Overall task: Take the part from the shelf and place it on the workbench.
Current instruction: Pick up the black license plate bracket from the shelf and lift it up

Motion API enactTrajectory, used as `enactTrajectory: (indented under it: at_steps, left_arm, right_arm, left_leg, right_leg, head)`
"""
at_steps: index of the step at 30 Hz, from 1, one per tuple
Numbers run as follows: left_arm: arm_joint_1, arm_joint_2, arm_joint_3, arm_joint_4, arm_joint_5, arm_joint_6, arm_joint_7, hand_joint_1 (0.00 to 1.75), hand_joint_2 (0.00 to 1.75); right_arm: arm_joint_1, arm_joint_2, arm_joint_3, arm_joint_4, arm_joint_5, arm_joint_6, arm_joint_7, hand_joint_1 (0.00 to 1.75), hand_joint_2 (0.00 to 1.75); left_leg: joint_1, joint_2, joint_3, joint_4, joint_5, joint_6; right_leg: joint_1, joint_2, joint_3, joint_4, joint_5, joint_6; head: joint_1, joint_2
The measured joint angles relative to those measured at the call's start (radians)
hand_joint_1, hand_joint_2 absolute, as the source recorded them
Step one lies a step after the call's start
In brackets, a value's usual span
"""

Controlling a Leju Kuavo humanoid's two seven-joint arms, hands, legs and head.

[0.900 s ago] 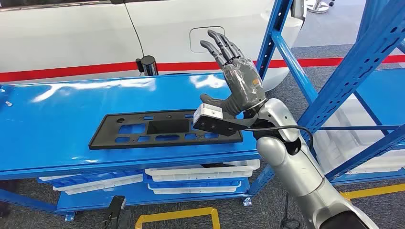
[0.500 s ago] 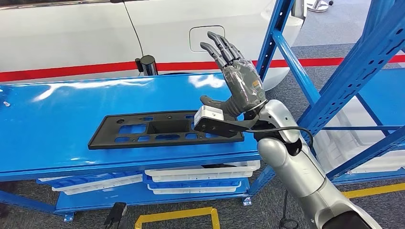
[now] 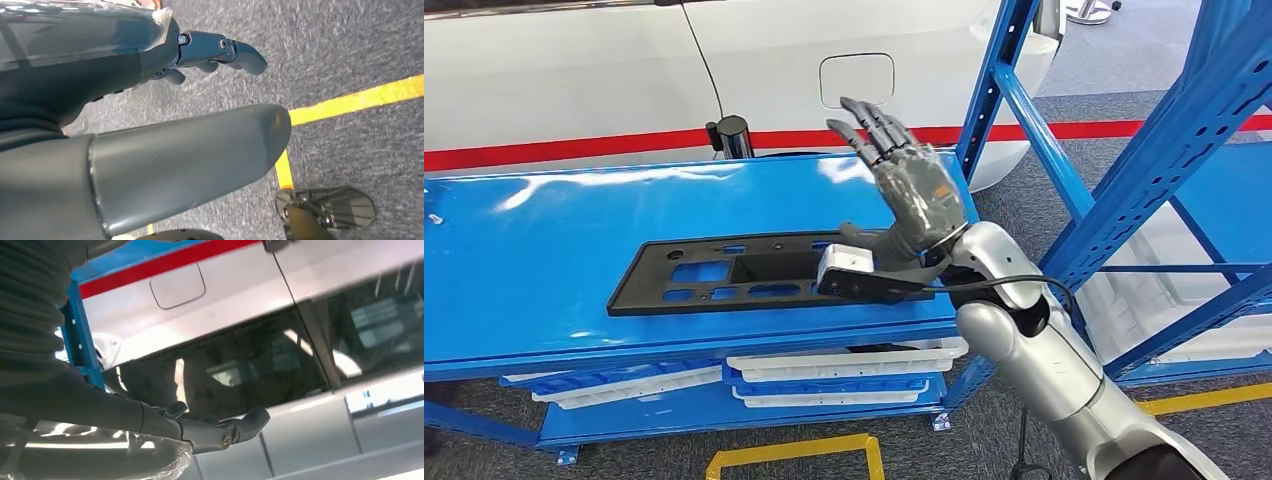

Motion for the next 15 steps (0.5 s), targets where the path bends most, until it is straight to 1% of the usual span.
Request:
enactTrajectory:
  at_steps: [3, 6, 11, 15]
  left_arm:
    - [-0.009, -0.002, -0.008, 0.000, -0.014, 0.027, 0.004, 0.00, 0.00]
    - [-0.021, -0.005, -0.011, 0.000, -0.016, 0.059, 0.004, 0.00, 0.00]
    - [-0.033, -0.013, -0.011, 0.000, -0.013, 0.097, 0.000, 0.00, 0.00]
    - [-0.034, -0.018, -0.011, 0.000, -0.009, 0.108, -0.001, 0.00, 0.00]
  right_arm:
    - [0.022, 0.013, 0.075, 0.000, 0.037, 0.046, 0.031, 0.00, 1.75]
    - [0.039, 0.036, 0.148, 0.009, 0.053, 0.066, 0.048, 0.00, 1.75]
    - [0.032, 0.084, 0.247, 0.077, 0.032, 0.077, 0.047, 0.00, 1.75]
    - [0.017, 0.118, 0.297, 0.133, 0.013, 0.078, 0.038, 0.00, 1.75]
  left_leg:
    - [0.001, 0.000, 0.000, 0.000, 0.000, 0.000]
    - [0.002, 0.000, 0.000, 0.000, 0.000, 0.000]
    - [0.003, 0.000, 0.000, 0.000, 0.000, 0.000]
    - [0.002, 0.000, 0.000, 0.000, 0.000, 0.000]
  right_leg:
    - [0.001, 0.000, 0.000, 0.000, 0.000, 0.000]
    - [0.002, 0.000, 0.000, 0.000, 0.000, -0.001]
    - [0.002, 0.000, 0.000, 0.000, -0.001, -0.001]
    - [0.002, 0.000, 0.000, 0.000, -0.001, -0.001]
  head:
    - [0.000, 0.000]
    - [0.000, 0.000]
    - [0.000, 0.000]
    - [0.000, 0.000]
